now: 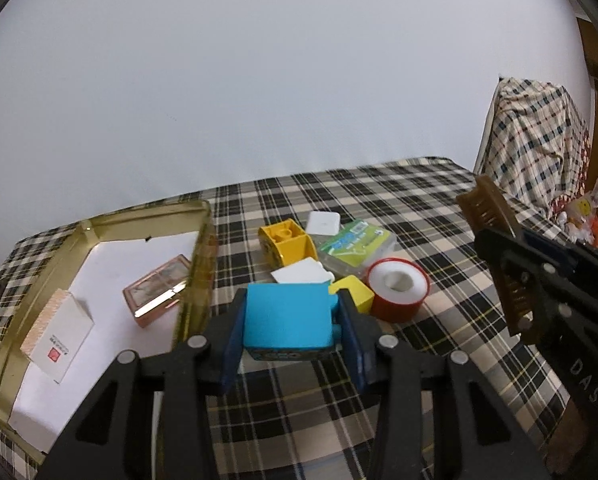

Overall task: Organize rigid objects
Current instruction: 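Lift the blue cube with the left gripper and move it toward the tray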

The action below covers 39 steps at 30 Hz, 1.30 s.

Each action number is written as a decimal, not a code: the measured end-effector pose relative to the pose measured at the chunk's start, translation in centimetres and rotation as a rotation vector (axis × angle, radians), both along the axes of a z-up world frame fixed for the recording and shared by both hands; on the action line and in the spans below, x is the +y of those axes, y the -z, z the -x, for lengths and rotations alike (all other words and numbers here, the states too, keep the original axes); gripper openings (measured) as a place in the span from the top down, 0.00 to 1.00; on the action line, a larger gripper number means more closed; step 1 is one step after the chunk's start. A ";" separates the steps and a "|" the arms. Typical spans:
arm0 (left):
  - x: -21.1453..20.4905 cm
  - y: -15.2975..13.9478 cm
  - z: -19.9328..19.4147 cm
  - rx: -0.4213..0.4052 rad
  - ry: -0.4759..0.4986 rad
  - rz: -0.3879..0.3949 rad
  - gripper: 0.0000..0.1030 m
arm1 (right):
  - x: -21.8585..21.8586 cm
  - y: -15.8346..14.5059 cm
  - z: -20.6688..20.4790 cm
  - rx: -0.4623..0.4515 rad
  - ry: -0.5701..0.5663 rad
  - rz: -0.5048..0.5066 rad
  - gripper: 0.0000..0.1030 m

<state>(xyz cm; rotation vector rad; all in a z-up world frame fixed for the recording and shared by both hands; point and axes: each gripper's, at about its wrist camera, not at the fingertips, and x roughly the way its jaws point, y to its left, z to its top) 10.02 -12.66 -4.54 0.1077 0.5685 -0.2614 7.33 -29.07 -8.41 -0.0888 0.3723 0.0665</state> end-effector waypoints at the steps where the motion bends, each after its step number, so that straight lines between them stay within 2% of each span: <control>1: 0.1 -0.1 0.1 -0.008 -0.003 0.000 0.59 | 0.1 0.0 0.1 -0.006 -0.001 -0.003 0.83; 11: 1.8 -0.6 1.7 -0.074 -0.030 0.007 0.59 | 0.4 -0.2 0.6 -0.050 -0.004 -0.018 0.83; 39: 5.8 -1.3 3.8 -0.142 -0.101 0.051 0.59 | 3.6 -0.1 1.7 -0.085 -0.085 -0.010 0.83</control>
